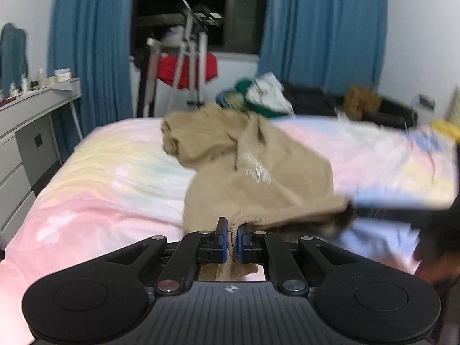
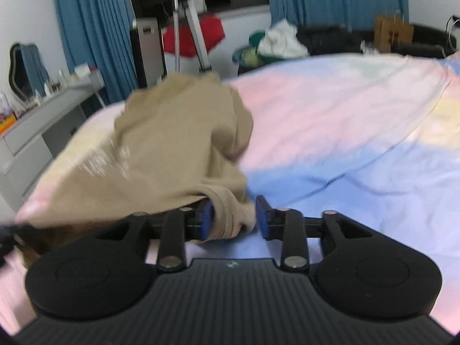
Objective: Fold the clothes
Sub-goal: 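Lift the tan T-shirt with both grippers and shake it out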
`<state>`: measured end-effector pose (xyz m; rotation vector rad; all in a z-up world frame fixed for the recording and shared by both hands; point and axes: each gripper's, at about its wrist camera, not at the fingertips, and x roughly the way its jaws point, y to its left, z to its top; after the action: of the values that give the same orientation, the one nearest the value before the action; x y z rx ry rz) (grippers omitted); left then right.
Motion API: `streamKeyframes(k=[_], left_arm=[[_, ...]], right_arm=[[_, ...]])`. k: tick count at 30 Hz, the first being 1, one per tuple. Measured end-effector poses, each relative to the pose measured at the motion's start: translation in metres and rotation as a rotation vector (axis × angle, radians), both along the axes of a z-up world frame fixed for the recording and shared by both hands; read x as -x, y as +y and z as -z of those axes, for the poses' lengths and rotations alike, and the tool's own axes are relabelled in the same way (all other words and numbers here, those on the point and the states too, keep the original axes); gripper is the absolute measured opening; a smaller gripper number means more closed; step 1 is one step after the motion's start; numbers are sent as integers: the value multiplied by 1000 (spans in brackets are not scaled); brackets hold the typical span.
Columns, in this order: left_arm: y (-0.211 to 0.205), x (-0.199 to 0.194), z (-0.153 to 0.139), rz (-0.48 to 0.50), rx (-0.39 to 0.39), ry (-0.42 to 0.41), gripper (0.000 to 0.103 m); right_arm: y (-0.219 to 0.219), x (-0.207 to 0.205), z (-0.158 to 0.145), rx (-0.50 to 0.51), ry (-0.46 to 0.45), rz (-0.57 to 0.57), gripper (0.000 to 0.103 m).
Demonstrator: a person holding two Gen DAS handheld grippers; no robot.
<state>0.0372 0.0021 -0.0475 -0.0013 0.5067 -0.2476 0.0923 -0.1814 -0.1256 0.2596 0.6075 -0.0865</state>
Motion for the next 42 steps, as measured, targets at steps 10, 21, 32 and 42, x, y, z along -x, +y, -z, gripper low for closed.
streamKeyframes(k=[10, 21, 32, 42], left_arm=[[30, 17, -39, -84, 163, -134, 6], [11, 6, -10, -64, 35, -31, 8], [18, 3, -8, -90, 59, -16, 8], [20, 0, -8, -97, 63, 6, 8]], right_arm=[[6, -3, -4, -2, -125, 25, 29], [-16, 28, -46, -24, -385, 46, 5], [21, 26, -32, 59, -201, -250, 20], [47, 6, 0, 343, -45, -271, 62]])
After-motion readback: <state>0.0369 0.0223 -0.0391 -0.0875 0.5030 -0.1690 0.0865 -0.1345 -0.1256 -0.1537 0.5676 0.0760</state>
